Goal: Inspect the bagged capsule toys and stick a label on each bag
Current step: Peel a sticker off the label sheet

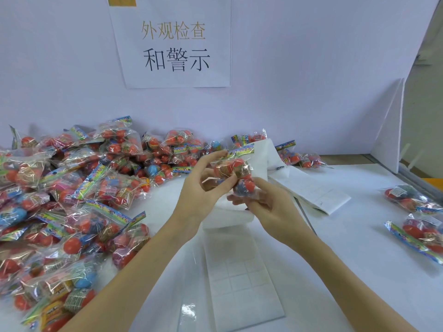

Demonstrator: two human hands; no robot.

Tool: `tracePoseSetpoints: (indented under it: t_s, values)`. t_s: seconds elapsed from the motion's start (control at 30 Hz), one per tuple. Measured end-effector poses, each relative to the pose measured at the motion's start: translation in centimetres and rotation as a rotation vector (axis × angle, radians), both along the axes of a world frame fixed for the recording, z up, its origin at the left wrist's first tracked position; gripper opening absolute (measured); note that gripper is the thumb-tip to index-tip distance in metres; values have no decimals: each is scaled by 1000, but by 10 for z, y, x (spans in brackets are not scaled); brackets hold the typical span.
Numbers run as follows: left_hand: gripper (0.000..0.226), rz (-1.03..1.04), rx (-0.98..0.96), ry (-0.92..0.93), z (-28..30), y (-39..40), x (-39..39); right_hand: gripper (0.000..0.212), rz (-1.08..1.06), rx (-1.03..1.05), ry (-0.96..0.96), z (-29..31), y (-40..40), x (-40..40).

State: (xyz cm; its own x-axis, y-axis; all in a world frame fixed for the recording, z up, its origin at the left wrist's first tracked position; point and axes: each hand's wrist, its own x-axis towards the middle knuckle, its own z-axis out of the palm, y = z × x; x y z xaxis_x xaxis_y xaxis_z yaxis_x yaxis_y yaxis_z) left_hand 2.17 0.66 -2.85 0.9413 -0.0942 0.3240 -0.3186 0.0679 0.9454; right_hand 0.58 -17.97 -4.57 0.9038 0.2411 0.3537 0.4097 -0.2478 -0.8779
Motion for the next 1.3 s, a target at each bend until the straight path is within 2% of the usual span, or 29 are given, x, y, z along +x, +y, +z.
tracePoseSetpoints:
  t_s: [0.07, 0.13, 0.3, 0.47, 0.53, 0.63, 0.67, 0.73, 0.8, 0.87, 0.93, 1.03, 1.17, 1.3]
  values:
    - [53, 43, 58, -49, 0, 4, 3, 25, 67, 112, 99, 3, 1, -1]
    - [56, 36, 103, -81, 0, 5, 4, 35, 75, 173, 158, 5, 2, -2]
    - [32, 38, 12, -61, 0, 0, 4, 28, 90, 183, 200, 2, 1, 0]
    - [27, 86, 43, -86, -3, -1, 5, 26, 91, 103, 202, 2, -3, 2]
    - [23, 131, 18, -131, -3, 2, 7, 29, 86, 30, 192, 2, -7, 2]
    - [22, 215, 26, -182, -2, 16, 15, 59, 101, -256, 126, -2, -14, 3]
    - [26, 237, 49, -191, -2, 20, 18, 57, 91, -344, 93, -4, -14, 3]
    - [36, 259, 71, -174, -3, 25, 21, 36, 19, -399, 26, -9, -13, 6]
    - [45, 234, 85, -131, -5, 25, 23, 22, -80, -347, -20, -11, -12, 8]
    - [46, 182, 149, -88, -9, 24, 24, 21, -167, -249, -38, -12, -11, 9]
    - [38, 139, 243, -63, -11, 24, 23, 23, -224, -147, -49, -11, -10, 10]
    - [14, 50, 372, -88, -14, 24, 19, 20, -259, -100, -48, -10, -9, 12]
    - [45, -21, 508, -94, -24, 20, 17, 16, -274, -48, -39, -7, -11, 14]
    - [37, 12, 484, -142, -30, 17, 17, 18, -284, -40, -35, -9, -13, 16]
